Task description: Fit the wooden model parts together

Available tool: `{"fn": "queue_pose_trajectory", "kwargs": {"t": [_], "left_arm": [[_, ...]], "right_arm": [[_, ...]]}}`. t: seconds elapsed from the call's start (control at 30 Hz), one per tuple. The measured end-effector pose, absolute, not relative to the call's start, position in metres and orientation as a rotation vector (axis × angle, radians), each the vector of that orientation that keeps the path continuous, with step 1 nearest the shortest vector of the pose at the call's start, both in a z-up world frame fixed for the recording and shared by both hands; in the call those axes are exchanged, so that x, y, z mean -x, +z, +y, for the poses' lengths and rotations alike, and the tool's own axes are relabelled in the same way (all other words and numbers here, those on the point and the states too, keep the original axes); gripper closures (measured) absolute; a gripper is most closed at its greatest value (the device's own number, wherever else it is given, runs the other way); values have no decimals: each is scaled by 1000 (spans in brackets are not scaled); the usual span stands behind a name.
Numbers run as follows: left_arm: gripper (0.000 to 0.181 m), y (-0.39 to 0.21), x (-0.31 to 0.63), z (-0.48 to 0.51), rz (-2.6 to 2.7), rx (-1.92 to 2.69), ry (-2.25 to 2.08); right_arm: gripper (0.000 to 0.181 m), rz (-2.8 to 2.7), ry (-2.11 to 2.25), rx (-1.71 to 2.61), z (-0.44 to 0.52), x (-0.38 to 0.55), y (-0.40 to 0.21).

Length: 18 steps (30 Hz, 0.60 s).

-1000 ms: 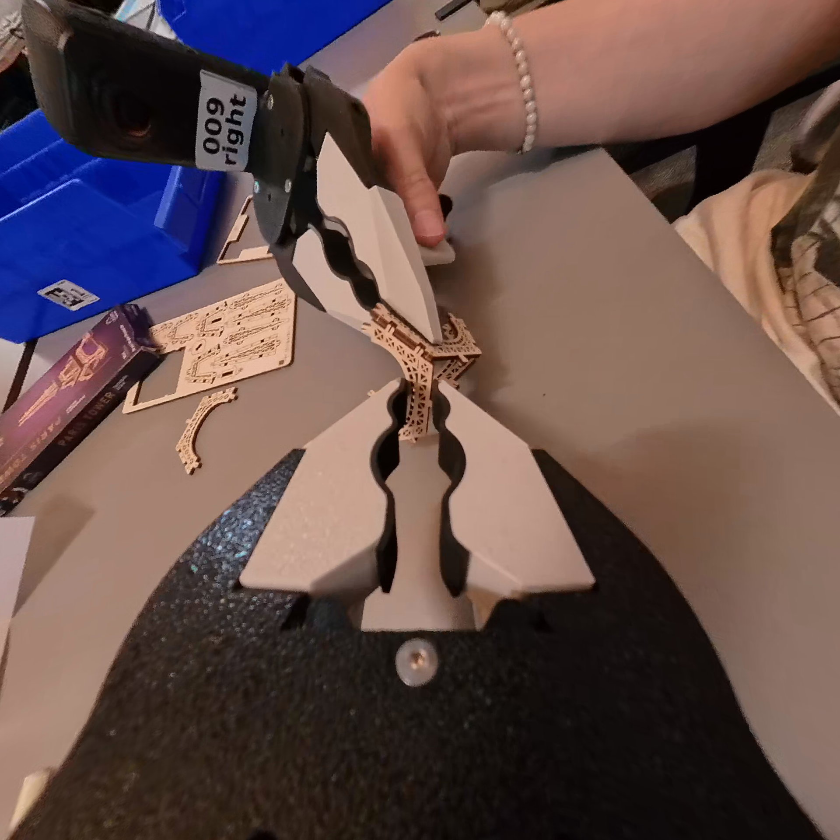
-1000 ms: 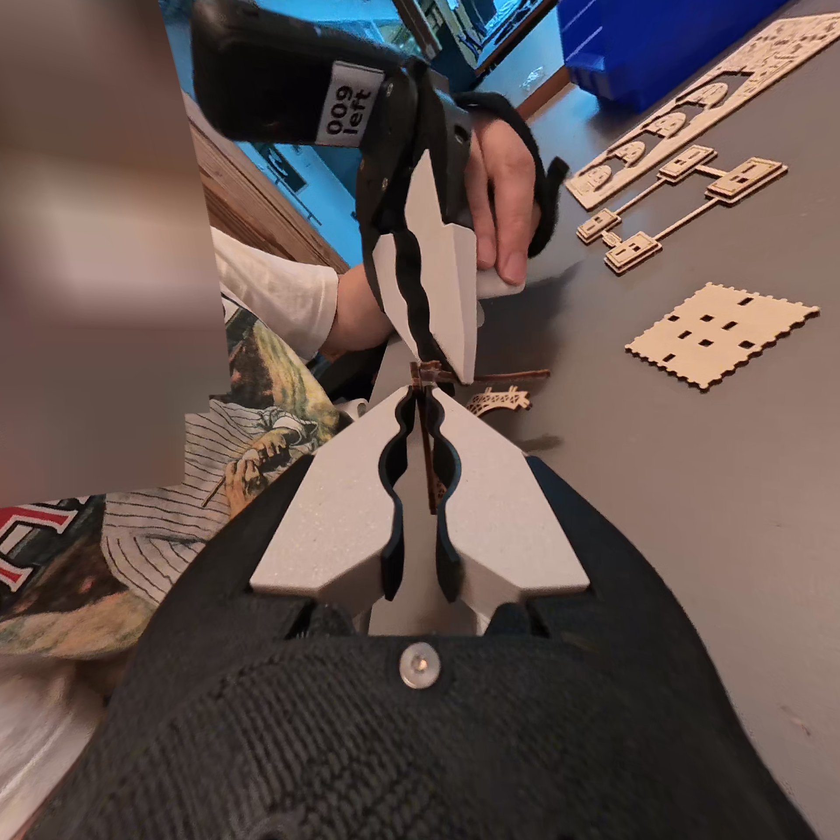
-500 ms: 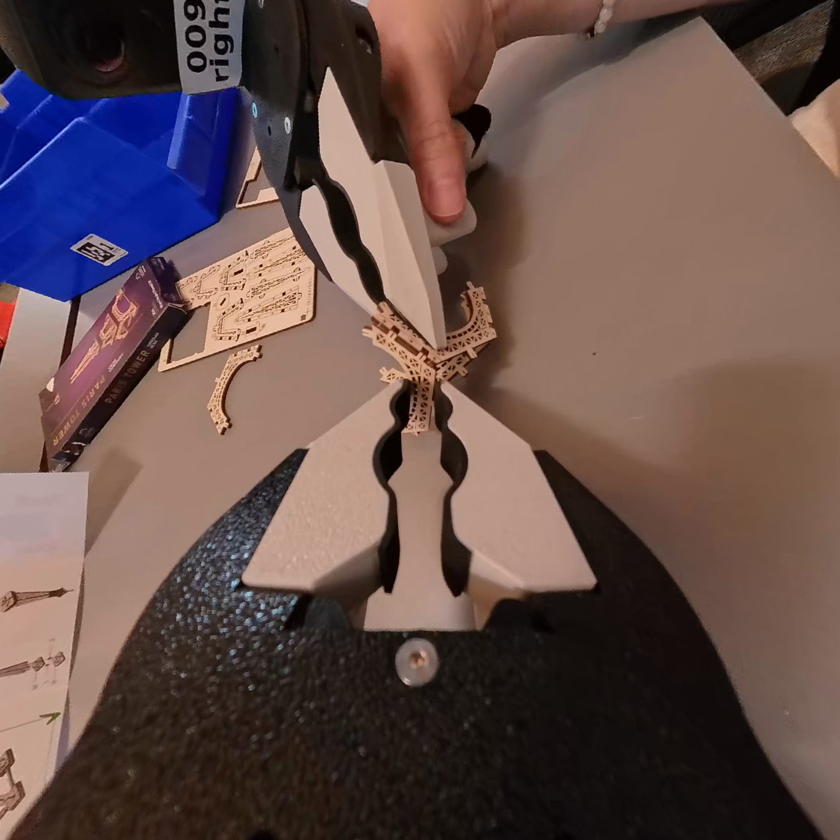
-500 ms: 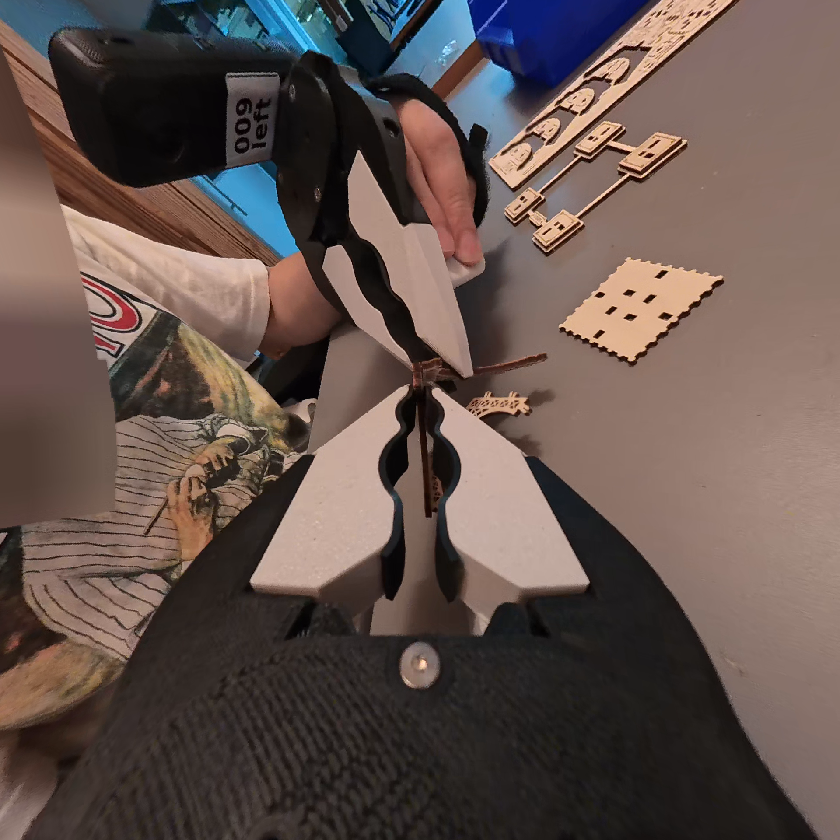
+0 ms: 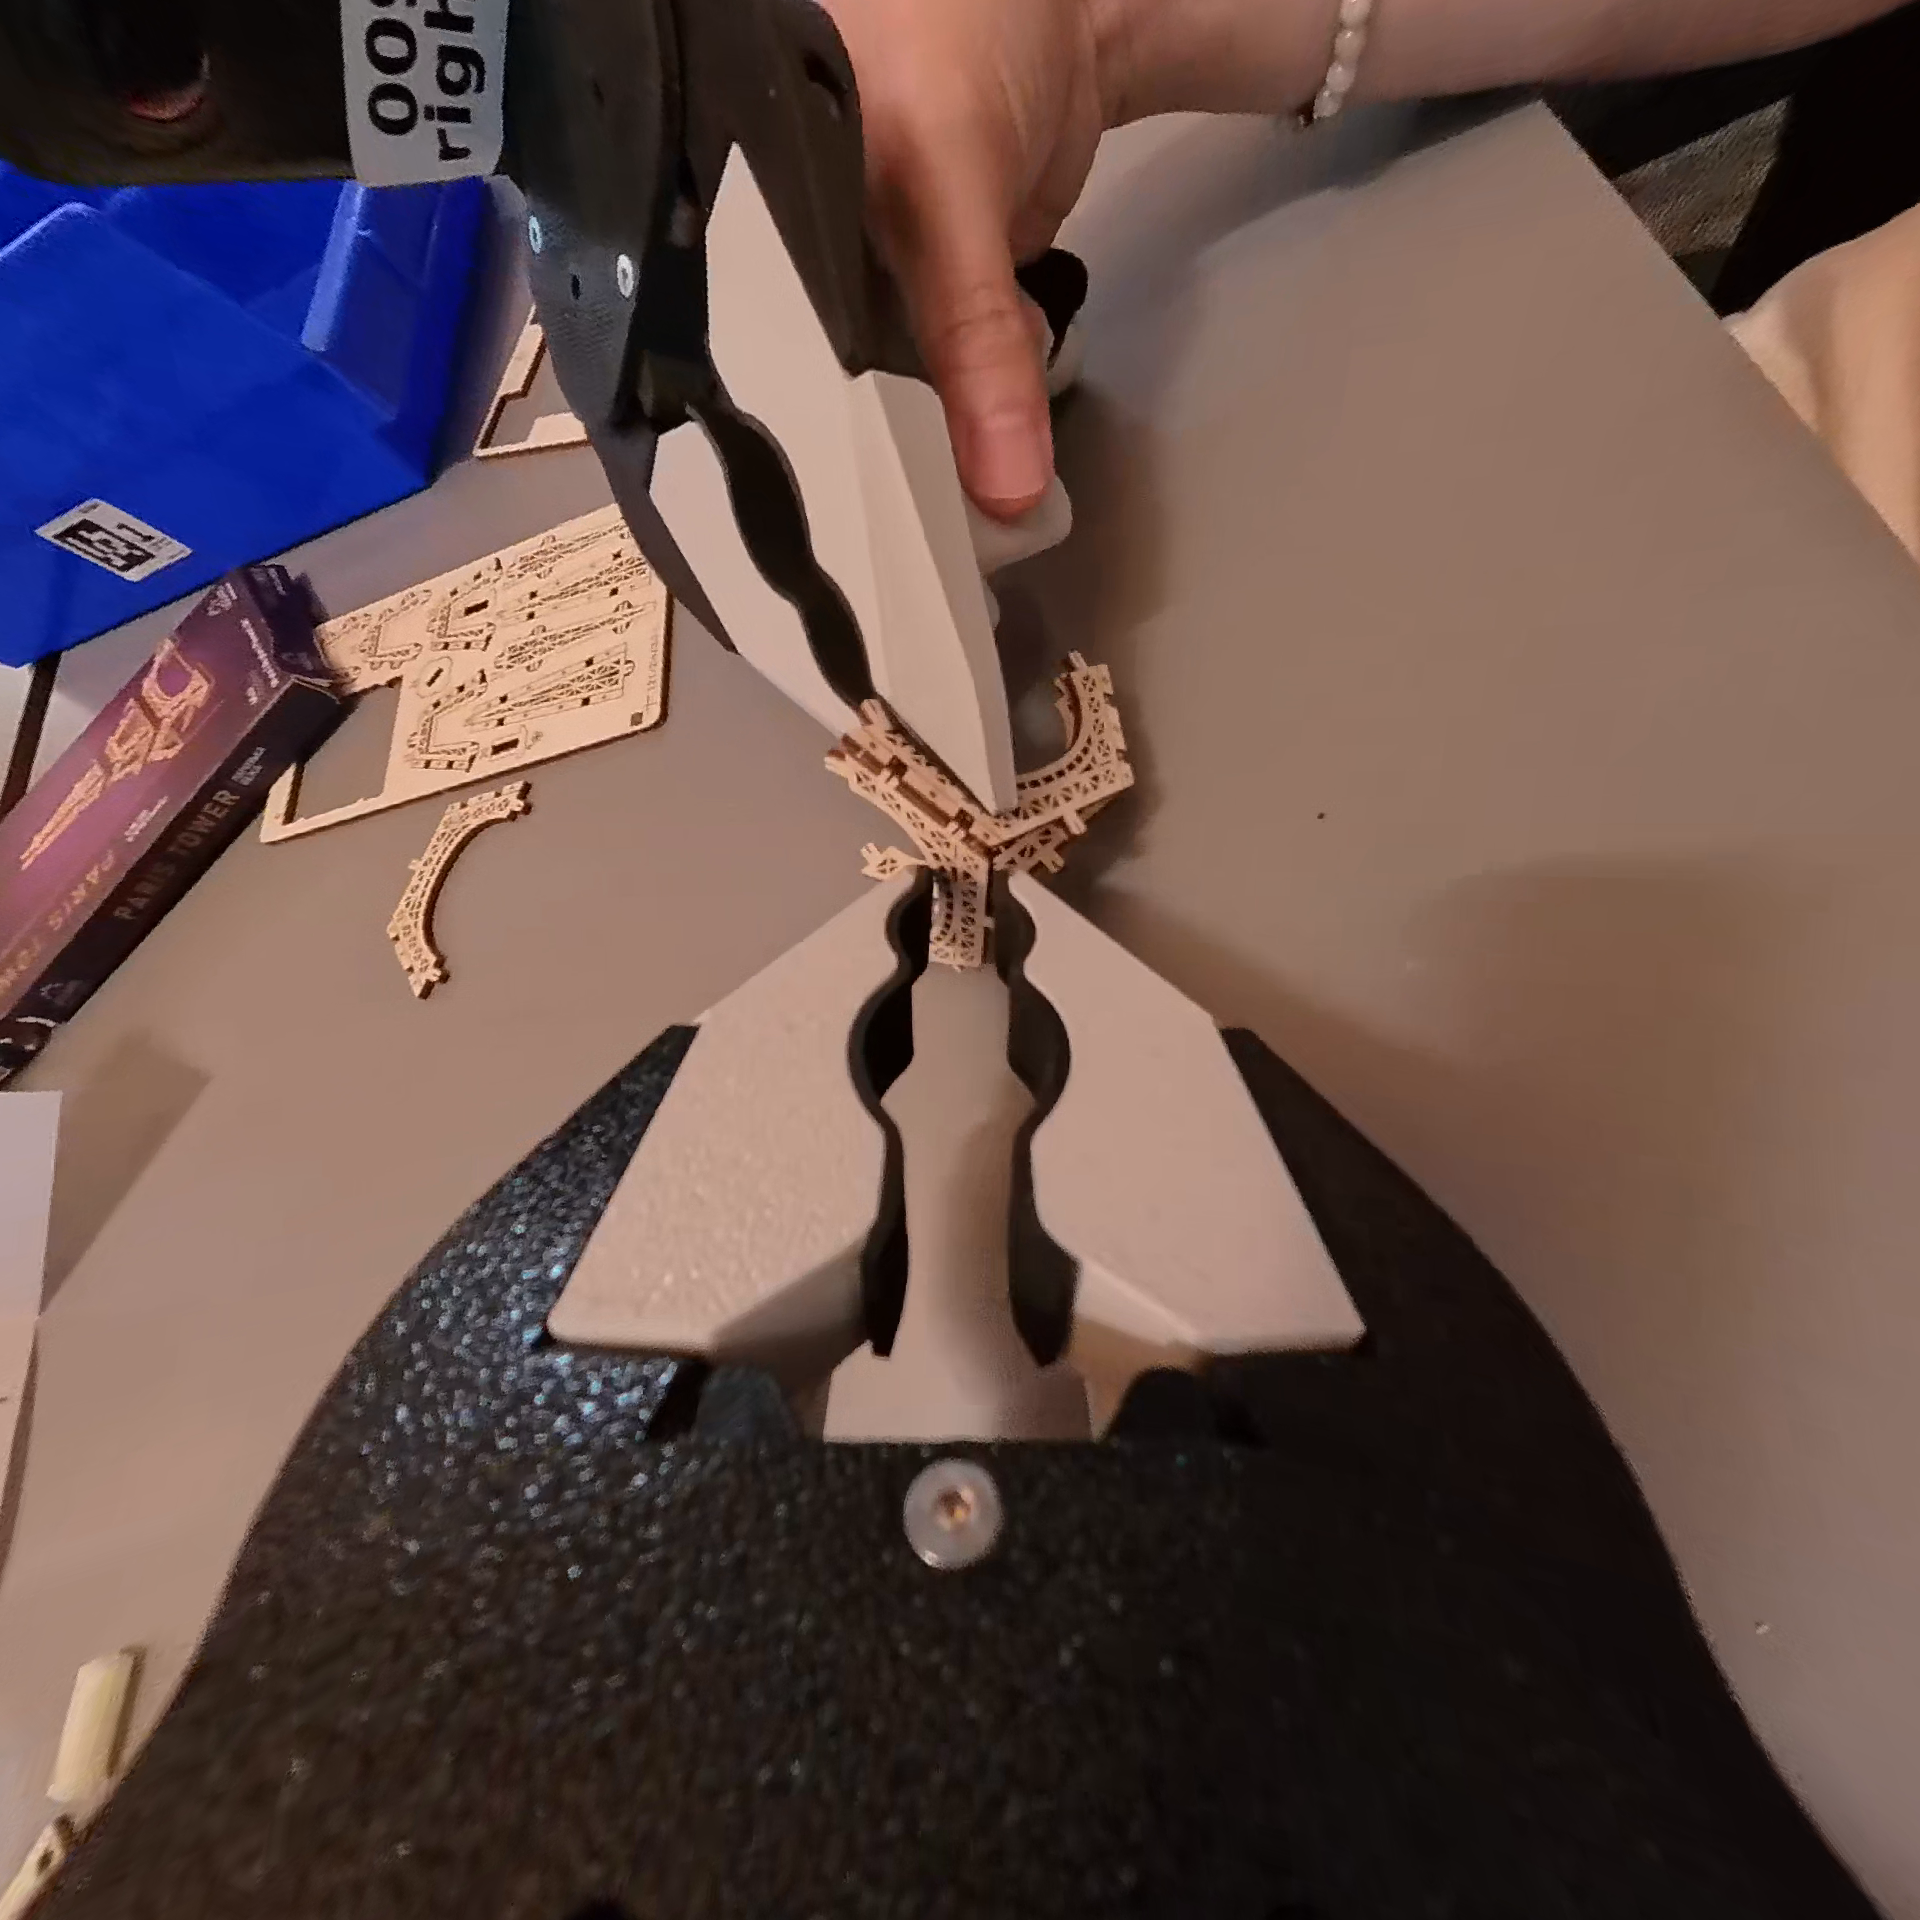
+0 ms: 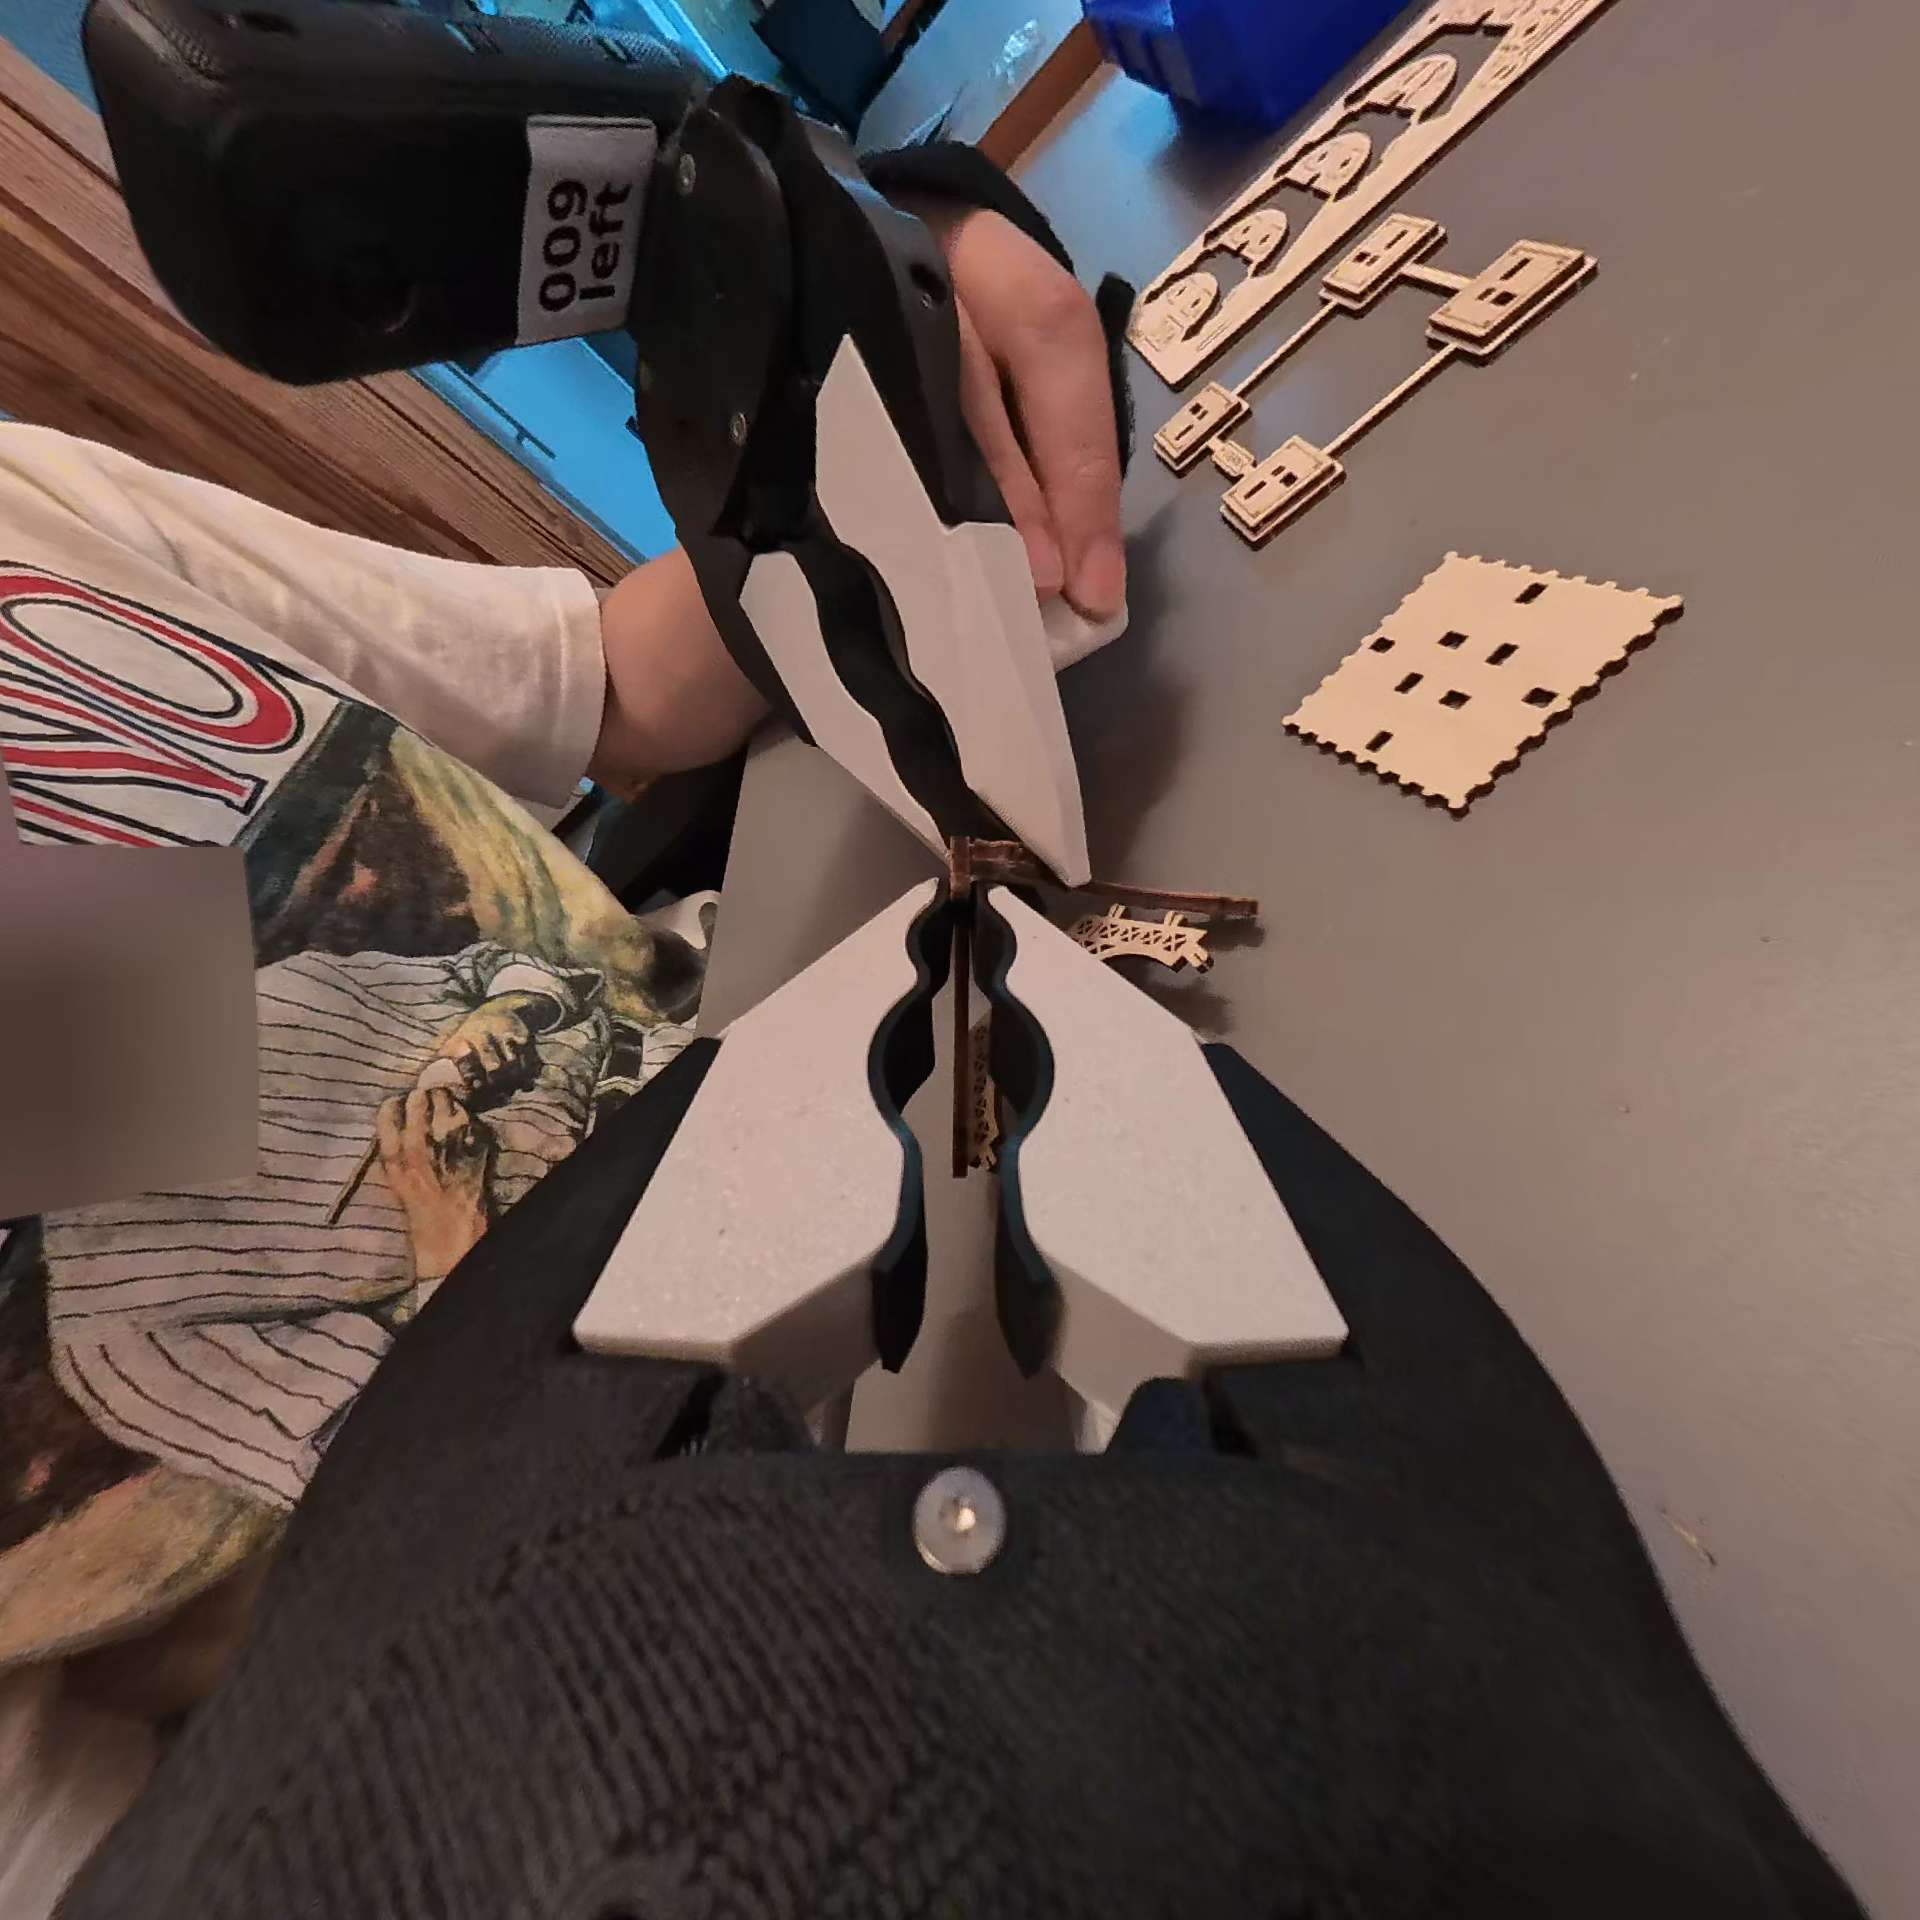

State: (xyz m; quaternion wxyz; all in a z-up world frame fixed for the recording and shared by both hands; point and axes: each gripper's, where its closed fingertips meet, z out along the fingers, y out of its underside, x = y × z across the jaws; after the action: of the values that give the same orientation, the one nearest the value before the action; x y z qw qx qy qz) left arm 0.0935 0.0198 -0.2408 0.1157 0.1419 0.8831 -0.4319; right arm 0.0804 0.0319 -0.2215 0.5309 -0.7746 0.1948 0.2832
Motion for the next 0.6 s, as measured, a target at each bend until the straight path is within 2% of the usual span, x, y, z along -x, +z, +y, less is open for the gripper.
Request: {"fn": "queue_pose_trajectory", "kwargs": {"t": [0.13,0.17,0.2,0.23,0.6], "left_arm": [[160,-234,-95,26,2598,-383,-1319],[165,-230,-95,27,2587,-381,-1355],[178,-224,-93,28,2574,-386,-1411],[181,-218,-92,28,2556,-381,-1468],[181,-216,-82,21,2578,-409,-1559]], "right_arm": [[181,483,698,1837,31,-81,-222],[181,482,698,1835,31,-81,-221],[181,479,702,1835,31,-80,-221],[181,474,709,1833,31,-80,-221],[180,421,759,1827,32,-71,-218]]}}
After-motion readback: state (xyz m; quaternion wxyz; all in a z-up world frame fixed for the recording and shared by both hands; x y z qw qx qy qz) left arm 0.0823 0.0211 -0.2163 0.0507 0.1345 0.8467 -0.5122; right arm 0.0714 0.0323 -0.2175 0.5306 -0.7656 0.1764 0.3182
